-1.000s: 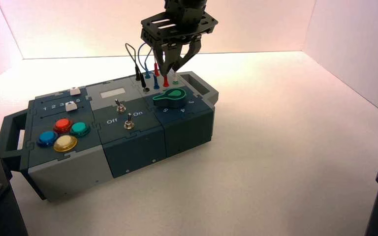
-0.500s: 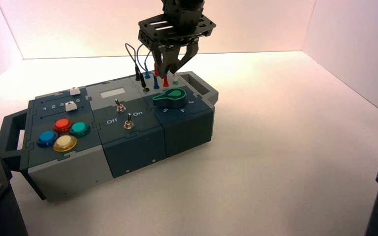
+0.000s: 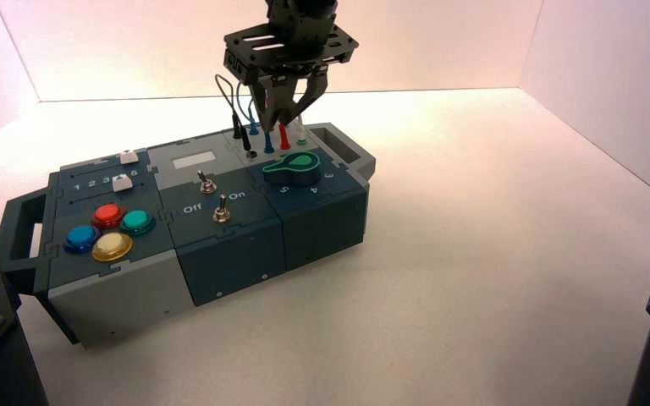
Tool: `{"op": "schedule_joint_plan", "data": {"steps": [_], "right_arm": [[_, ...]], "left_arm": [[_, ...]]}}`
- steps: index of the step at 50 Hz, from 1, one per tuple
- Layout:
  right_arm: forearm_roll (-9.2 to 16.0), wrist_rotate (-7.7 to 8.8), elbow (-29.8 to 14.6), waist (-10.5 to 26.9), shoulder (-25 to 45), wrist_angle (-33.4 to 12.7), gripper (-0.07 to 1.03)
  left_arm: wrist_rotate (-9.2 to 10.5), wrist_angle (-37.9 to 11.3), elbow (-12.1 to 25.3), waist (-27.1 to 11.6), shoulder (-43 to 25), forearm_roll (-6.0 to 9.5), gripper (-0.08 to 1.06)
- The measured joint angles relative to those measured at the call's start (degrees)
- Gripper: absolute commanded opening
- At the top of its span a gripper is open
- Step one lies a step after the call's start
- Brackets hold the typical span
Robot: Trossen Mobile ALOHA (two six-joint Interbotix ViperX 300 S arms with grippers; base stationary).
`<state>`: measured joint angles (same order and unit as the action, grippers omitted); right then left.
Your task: Pull the red wire.
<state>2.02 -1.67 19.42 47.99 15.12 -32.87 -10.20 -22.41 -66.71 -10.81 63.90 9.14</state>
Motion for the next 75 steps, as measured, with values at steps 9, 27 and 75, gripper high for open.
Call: {"op": "schedule_joint_plan", "data": {"steps": [9,27,75], "right_arm": [[0.09,0.00,-0.18,0.00,0.26,0.00,0.38],[-0.09,0.00,0.00,-0.18,0.70,0.26,0.30],[-4.83,-0.97,-0.18,-1.32,1.14,-2.29,0.03]], "left_arm": [[-0.09,0.00,0.00,-0.09,0.18,0.00,-0.03],[0.00,0.00,0.00,-0.09,0.97,0.00,-0.03],[0.00,0.00,0.00,0.00,1.85,0.00,-0.03]]}}
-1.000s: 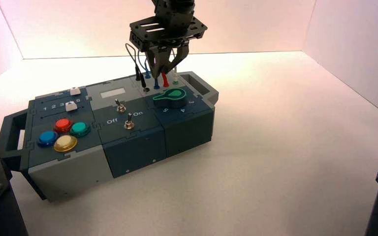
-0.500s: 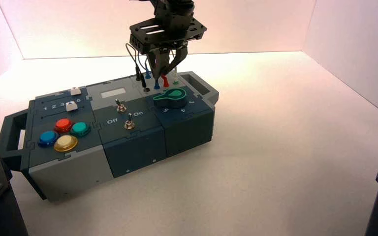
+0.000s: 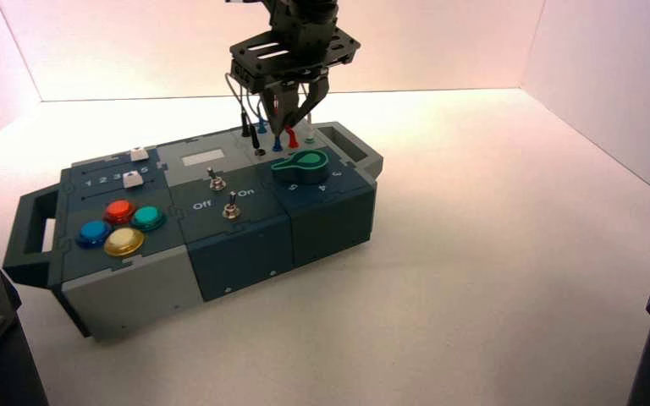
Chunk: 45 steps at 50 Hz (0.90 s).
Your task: Pull the red wire.
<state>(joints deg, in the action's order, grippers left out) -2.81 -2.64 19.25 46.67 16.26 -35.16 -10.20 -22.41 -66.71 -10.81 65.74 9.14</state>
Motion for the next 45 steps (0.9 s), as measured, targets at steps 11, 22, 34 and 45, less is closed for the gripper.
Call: {"op": "schedule_joint_plan", "data": {"steps": [11,22,34,45], "right_arm": [[-1.49,-0.18,0.00,-0.88,-0.18,-0.53,-0.02],[-2.64,-0.35,-0.97,-1.76,-0.44,-2.64,-0.02],[-5.54,-0.79,-2.81,-3.34,-0.70,-7.82,-0.02],[-7.12,-0.88,-5.27,-4.57,-1.58,-10.02,-0.02]], "left_arm": [[0.00,0.09,0.00,-0.09,0.00,0.00,-0.03],[0.00,0.00,0.00,-0.09,0.00,0.00,-0.03],[0.00,0.09,0.00,0.00,0.00,0.00,-0.03],[0.00,0.00,0.00,0.00,0.09,0.00,-0.03]]}}
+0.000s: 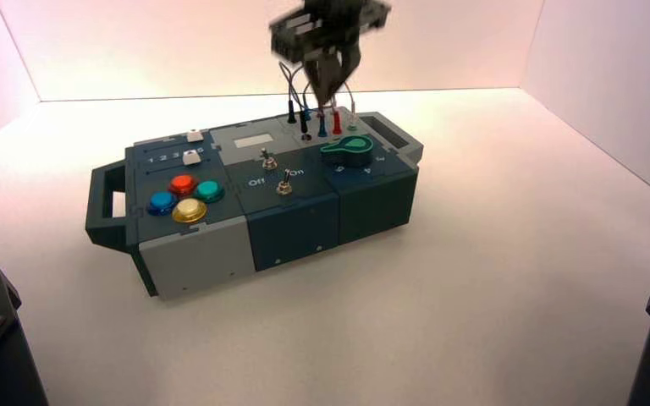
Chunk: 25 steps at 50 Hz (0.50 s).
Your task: Pull the red wire.
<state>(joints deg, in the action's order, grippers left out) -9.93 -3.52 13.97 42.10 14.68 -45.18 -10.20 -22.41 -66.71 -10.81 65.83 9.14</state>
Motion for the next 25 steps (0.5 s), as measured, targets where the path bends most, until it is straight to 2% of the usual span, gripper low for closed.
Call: {"op": "schedule_joint_plan", "data": {"steps": [25], "right_arm": [[-0.44,0.00,-1.93,-0.53,-0.70,-3.08,-0.02]], "left_arm": [[0.00,0.00,0.09,0.00,0.62,0.00,-0.03]]}}
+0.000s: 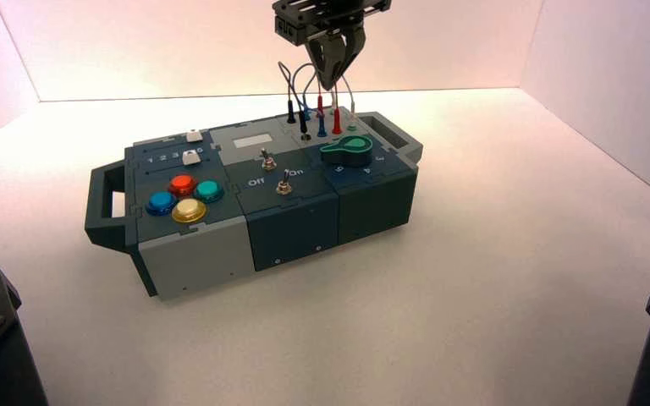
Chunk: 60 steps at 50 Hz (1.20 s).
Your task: Pull the red wire.
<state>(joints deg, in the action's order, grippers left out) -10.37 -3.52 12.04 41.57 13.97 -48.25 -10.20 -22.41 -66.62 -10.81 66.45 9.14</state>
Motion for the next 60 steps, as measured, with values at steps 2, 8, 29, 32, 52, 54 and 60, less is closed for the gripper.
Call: {"op": "schedule_joint_plan", "data": {"steps": [2,8,29,32,52,54,60], "right_arm": [[0.00,0.00,-0.44,0.00,-0.09,-0.62,-0.02],[-0.26,0.18,-2.55,0.00,-0.18,-2.55,-0.02],[-0.97,0.35,-5.98,0.09,-0.35,-5.36,-0.02],[-0.97,0.35,-5.98,0.09,-0.35,-5.36,-0.02],[0.09,0.35,-4.57,0.35,-1.41,-6.42,0.80],[0.18,0.35,-4.13,0.44,-1.93,-6.42,0.80],[0.35,0.44,-2.72,0.79,-4.22,-6.24,0.80]], "left_arm": [[0.00,0.00,-0.09,0.00,0.00,0.00,-0.03],[0.00,0.00,-0.09,0.00,0.00,0.09,-0.03],[0.00,0.09,-0.09,0.00,0.09,0.00,-0.03],[0.00,0.09,-0.09,0.00,0.09,0.00,-0.03],[0.00,0.00,-0.09,0.00,0.00,0.09,-0.03],[0.00,0.09,-0.09,0.00,0.00,0.00,-0.03],[0.00,0.09,-0.09,0.09,0.09,0.00,-0.03]]}}
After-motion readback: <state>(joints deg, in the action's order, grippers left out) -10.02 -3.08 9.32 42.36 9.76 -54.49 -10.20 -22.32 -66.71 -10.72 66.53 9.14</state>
